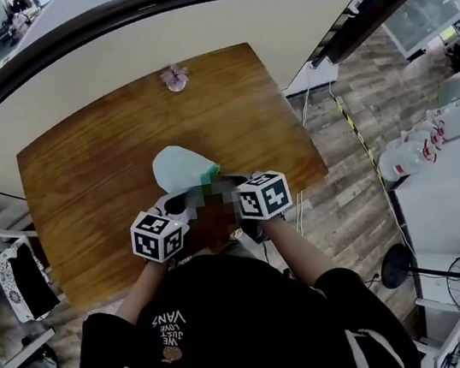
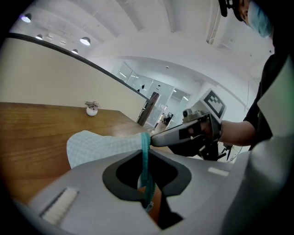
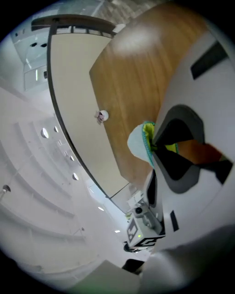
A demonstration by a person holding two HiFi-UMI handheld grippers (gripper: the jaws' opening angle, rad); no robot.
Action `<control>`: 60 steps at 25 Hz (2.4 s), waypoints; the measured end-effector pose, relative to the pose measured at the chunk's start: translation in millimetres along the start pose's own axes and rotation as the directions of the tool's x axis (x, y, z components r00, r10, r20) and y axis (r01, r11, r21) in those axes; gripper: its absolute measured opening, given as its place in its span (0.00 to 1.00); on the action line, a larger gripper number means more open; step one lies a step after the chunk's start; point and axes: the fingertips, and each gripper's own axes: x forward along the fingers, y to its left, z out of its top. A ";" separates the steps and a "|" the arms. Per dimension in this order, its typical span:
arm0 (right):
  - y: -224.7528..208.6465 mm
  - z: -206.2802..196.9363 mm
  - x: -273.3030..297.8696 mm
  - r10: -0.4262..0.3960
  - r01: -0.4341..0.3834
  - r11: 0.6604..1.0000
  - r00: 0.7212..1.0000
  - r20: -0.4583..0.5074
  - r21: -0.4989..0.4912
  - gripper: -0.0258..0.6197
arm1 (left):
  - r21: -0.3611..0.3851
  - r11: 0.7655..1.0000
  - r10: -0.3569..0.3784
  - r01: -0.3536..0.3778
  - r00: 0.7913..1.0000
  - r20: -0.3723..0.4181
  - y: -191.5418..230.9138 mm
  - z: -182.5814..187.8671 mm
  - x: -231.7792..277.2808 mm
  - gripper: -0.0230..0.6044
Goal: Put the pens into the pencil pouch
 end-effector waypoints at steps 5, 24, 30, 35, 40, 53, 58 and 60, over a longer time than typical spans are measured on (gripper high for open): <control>-2.9 22.3 1.6 0.118 -0.171 0.938 0.976 0.184 0.303 0.11 | -0.133 0.991 0.012 0.000 0.996 0.090 6.8 14.2 -1.2 0.11; -56.5 -17.1 -46.6 -0.052 -0.086 0.887 0.958 0.283 0.454 0.13 | -0.057 0.994 0.089 -0.089 0.996 0.008 58.5 15.7 43.9 0.11; -53.9 -45.9 -54.0 -0.110 -0.043 0.868 0.955 0.275 0.495 0.13 | 0.031 0.993 0.117 -0.115 0.989 -0.094 75.3 -3.6 57.9 0.11; -43.9 -63.2 -58.7 -0.160 -0.019 0.849 0.943 0.291 0.528 0.13 | 0.075 0.993 0.106 -0.096 0.984 -0.142 79.1 -14.0 61.4 0.11; -25.7 -78.7 -62.5 -0.207 -0.002 0.829 0.928 0.311 0.559 0.13 | 0.098 0.992 0.091 -0.075 0.982 -0.166 80.5 -19.7 56.0 0.11; 8.7 -111.9 -71.1 -0.336 0.126 0.844 0.882 0.331 0.522 0.13 | 0.196 0.980 -0.001 0.019 0.996 -0.088 41.5 -16.9 14.9 0.30; 16.7 -98.1 -79.3 -0.383 0.223 0.880 0.855 0.349 0.419 0.12 | 0.187 0.982 0.024 -0.022 1.000 -0.006 36.8 -3.2 -19.9 0.30; 21.9 -94.8 -80.1 -0.378 0.248 0.897 0.859 0.345 0.365 0.11 | 0.182 0.982 0.053 -0.055 0.999 0.012 37.3 -2.9 -33.3 0.30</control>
